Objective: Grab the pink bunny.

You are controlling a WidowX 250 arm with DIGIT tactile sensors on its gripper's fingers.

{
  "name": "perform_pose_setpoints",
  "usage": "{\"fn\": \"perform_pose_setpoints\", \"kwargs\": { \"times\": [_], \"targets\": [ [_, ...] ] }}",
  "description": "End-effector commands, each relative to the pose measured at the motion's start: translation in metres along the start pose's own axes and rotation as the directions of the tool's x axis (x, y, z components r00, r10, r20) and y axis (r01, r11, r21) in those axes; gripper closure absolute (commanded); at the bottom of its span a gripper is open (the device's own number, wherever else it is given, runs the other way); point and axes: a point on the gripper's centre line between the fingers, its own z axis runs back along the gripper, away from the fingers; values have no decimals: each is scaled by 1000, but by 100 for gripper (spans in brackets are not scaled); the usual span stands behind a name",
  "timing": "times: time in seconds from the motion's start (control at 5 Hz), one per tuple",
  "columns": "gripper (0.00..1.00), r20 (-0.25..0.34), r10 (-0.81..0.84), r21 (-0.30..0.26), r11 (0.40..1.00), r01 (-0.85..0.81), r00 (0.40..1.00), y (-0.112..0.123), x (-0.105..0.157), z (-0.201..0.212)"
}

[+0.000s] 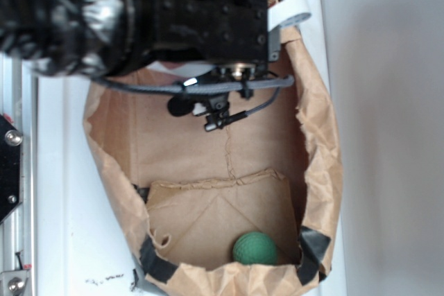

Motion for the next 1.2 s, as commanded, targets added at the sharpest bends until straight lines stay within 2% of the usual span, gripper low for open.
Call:
{"fn": "perform_pose_setpoints", "kwargs": {
  "times": [0.0, 0.2, 1.0],
  "targets": [
    [0, 74, 71, 2, 997, -71, 995, 13, 21, 6],
    [0, 97, 88, 5, 996, -89, 991, 9, 28, 4],
    [0, 168, 117, 38, 991, -125, 979, 8, 30, -5]
  ]
}}
